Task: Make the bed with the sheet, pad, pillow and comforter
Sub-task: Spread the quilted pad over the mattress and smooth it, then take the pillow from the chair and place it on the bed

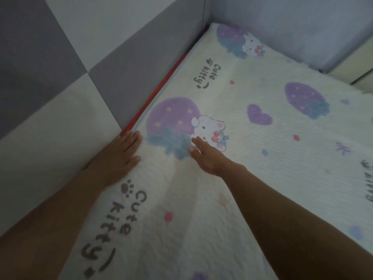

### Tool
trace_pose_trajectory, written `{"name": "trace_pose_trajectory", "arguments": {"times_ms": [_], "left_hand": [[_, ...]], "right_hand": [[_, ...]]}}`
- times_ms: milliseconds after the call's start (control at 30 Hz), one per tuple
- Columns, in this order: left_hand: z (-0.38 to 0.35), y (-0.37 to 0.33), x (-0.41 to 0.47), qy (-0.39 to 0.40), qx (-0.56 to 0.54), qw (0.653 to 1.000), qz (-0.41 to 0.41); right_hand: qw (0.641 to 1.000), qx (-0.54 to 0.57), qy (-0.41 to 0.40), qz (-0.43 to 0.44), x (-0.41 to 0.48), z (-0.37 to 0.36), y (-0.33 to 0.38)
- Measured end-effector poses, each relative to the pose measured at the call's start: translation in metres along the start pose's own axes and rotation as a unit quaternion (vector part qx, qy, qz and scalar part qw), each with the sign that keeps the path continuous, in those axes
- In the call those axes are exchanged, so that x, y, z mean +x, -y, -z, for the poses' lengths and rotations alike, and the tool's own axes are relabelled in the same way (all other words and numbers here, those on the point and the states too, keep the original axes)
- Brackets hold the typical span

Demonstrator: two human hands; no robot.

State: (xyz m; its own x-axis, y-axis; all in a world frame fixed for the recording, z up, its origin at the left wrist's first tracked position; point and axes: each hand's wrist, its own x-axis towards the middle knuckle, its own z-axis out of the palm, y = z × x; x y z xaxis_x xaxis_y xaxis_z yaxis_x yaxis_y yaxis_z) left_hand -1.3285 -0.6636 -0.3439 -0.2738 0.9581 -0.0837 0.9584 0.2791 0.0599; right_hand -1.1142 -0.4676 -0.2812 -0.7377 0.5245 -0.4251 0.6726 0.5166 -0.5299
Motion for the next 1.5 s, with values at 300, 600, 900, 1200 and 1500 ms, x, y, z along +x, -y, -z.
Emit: {"name": "trace_pose_trajectory", "arguments": {"times_ms": [300, 600, 900, 1200, 1500], "left_hand": [[0.034, -0.032, -0.143, 0.098, -0.016, 0.991, 0.090], [0.172, -0.168, -0.235, -0.011, -0.131, 0.988, 0.079], [0.275, -0.240, -0.312, -0.066, -0.079, 0.995, 0.015], [0.321, -0.286, -0.346, -0.059, -0.080, 0.994, -0.050], [0.378, -0.381, -0.366, -0.068, -0.070, 0.978, -0.185]], "right_hand": [[0.998, -0.043, 0.015, -0.034, -0.153, 0.030, 0.027], [0.994, -0.110, -0.017, -0.013, -0.311, 0.066, 0.075], [0.991, -0.111, -0.063, 0.046, -0.434, 0.085, 0.121], [0.990, -0.010, -0.141, 0.026, -0.516, 0.077, 0.100], [0.970, 0.034, -0.231, -0.072, -0.660, 0.071, 0.087]]}}
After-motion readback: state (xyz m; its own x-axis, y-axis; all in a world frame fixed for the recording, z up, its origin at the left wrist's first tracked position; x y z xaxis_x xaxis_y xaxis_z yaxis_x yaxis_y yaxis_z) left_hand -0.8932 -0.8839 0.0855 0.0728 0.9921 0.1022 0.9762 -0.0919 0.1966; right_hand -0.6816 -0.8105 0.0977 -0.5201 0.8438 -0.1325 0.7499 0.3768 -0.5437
